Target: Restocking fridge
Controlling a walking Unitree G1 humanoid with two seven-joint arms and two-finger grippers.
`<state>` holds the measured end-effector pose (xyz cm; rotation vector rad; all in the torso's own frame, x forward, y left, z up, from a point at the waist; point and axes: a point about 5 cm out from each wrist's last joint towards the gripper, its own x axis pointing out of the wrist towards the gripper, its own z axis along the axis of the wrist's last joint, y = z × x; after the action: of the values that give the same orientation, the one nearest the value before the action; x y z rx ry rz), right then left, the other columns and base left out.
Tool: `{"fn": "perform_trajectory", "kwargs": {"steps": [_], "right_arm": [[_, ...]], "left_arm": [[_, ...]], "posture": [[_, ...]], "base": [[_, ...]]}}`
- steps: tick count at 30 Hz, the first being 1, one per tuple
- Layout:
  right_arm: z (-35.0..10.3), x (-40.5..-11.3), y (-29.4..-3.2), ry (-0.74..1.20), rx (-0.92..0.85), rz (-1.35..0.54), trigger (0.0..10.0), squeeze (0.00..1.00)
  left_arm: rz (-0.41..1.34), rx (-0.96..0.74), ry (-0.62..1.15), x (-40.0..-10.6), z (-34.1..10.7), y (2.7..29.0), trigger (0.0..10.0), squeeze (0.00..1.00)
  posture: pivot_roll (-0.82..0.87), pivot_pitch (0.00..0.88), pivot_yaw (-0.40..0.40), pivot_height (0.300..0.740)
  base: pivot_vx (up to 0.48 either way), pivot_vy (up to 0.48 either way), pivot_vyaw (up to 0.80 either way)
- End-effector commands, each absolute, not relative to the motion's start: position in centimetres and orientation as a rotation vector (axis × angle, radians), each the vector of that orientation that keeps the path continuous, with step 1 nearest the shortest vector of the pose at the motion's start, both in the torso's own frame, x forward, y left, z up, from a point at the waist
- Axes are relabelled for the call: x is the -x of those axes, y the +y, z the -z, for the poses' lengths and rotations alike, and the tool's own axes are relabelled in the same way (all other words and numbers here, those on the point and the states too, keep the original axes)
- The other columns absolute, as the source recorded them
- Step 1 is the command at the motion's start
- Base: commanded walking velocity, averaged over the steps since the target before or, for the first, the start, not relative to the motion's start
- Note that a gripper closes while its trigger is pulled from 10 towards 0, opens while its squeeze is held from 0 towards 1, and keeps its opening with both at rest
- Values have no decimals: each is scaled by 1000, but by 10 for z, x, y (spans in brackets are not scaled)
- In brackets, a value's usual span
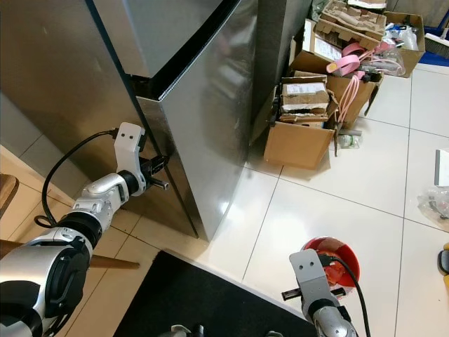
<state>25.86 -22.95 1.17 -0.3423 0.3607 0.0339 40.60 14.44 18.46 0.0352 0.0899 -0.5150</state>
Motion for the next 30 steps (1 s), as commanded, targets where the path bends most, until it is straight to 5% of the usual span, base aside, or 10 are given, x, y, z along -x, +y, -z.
{"fn": "perform_trajectory", "kwargs": {"steps": [1, 7, 15, 30], "right_arm": [[-4, -249, -231, 399, 332, -29, 10000, 0], [2, -245, -231, 444, 306, -59, 10000, 0], [5, -252, -229, 475, 306, -96, 10000, 0], [6, -263, -224, 508, 369, -123, 10000, 0]], "left_arm": [[543, -131, 159, -402, -170, 142, 10000, 0], [530, -171, 228, -396, -153, 155, 10000, 0], [163, -9, 313, -368, -98, 209, 10000, 0], [-17, 101, 566, -299, -5, 203, 10000, 0]], "posture": [[-126, 320, 128, 740], [-124, 301, 128, 740], [-96, 249, 80, 740], [-58, 187, 34, 740]], "base": [[0, 0, 0], [0, 0, 0], [0, 0, 0], [0, 0, 0]]}}
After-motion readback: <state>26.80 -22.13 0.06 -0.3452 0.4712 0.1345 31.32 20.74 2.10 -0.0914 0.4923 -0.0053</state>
